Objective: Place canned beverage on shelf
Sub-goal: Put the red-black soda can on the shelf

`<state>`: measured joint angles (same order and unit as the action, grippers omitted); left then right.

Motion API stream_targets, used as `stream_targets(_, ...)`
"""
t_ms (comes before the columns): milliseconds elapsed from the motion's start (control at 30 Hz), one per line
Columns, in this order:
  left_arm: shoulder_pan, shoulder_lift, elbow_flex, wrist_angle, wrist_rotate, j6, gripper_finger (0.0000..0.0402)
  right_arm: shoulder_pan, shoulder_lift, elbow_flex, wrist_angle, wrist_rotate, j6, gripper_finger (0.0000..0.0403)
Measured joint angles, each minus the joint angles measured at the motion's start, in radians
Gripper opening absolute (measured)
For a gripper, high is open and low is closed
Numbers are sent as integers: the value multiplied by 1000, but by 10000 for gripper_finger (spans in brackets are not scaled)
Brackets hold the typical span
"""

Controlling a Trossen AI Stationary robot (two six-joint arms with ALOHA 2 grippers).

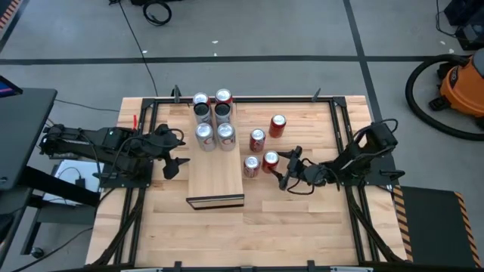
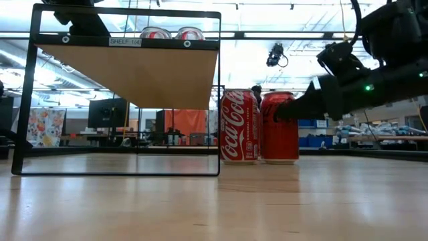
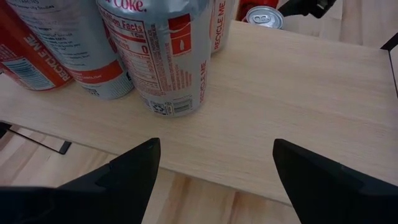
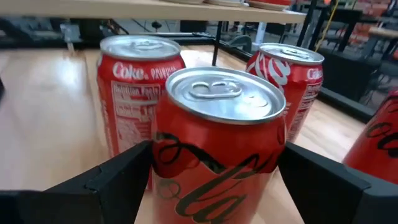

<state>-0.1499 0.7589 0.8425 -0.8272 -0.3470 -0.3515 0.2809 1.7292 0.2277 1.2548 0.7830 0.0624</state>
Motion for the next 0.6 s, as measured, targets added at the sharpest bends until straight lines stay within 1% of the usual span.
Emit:
stream_targets(133,0,0,0,0,0,0,322,-18,-40,-37,-4,-6,-88,348)
stream_targets(300,0,0,0,0,0,0,322,-76,-103,-90,-6,-119,-124,348)
stream_targets(433,0,0,0,0,0,0,322,-133,-131,-130,3,-245,-123,348)
stream_targets(600,0,0,0,0,0,-1,322,-199,-161,-157,17,-452,-127,348)
